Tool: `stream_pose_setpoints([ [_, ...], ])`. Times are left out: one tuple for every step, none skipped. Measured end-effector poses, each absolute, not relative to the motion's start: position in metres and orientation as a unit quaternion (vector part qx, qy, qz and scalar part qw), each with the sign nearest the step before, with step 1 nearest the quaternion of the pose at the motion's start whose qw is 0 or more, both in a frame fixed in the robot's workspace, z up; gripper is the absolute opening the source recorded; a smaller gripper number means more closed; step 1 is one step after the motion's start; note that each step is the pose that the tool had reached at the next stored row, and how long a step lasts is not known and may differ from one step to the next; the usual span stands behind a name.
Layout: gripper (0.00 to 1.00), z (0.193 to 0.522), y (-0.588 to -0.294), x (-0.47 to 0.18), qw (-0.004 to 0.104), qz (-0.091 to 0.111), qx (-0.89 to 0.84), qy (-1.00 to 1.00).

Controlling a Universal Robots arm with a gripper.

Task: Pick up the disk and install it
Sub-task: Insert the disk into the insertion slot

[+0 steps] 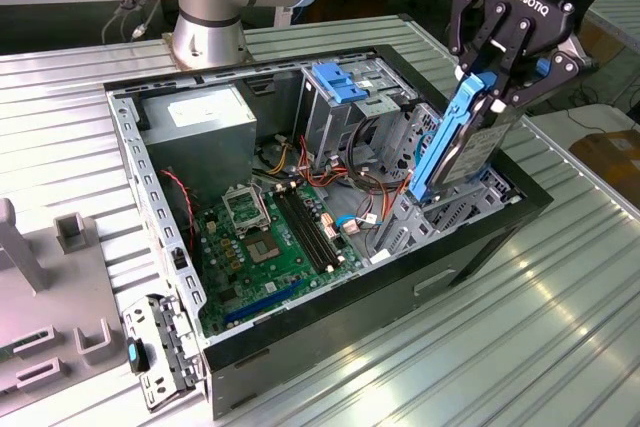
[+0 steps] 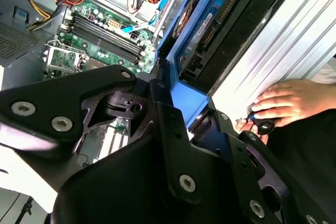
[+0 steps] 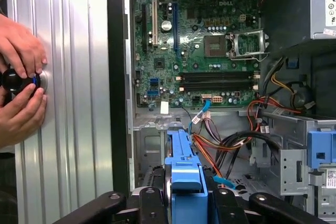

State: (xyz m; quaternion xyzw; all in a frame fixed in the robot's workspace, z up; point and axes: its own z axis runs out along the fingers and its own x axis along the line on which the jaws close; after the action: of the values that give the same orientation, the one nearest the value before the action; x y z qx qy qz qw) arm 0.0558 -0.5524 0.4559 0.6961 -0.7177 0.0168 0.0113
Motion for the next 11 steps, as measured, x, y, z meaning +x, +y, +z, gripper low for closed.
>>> stream_pose_setpoints([
  [0.37, 0.4553, -0.5524, 0.0558, 0.011, 0.017, 0.696, -0.718],
  [0.37, 0.4548, -0.5524, 0.0558, 0.011, 0.017, 0.696, -0.718],
  [0.37, 0.4539, -0.5525, 0.0558, 0.011, 0.017, 0.696, -0.718],
  [0.37, 0.4534, -0.5525, 0.0561, 0.008, 0.014, 0.696, -0.718],
  [0.37, 0.453, -0.5526, 0.0564, 0.006, 0.011, 0.696, -0.718],
  [0.37, 0.4524, -0.5527, 0.0565, 0.006, 0.011, 0.696, -0.718],
  [0.37, 0.4519, -0.5529, 0.0566, 0.006, 0.011, 0.696, -0.718],
  [0.37, 0.451, -0.5532, 0.0566, 0.006, 0.011, 0.696, -0.718],
  [0.37, 0.4505, -0.5535, 0.0567, 0.006, 0.011, 0.696, -0.718],
  [0.37, 0.45, -0.5536, 0.0567, 0.006, 0.011, 0.696, -0.718],
  [0.37, 0.4485, -0.554, 0.0568, 0.006, 0.011, 0.696, -0.718],
])
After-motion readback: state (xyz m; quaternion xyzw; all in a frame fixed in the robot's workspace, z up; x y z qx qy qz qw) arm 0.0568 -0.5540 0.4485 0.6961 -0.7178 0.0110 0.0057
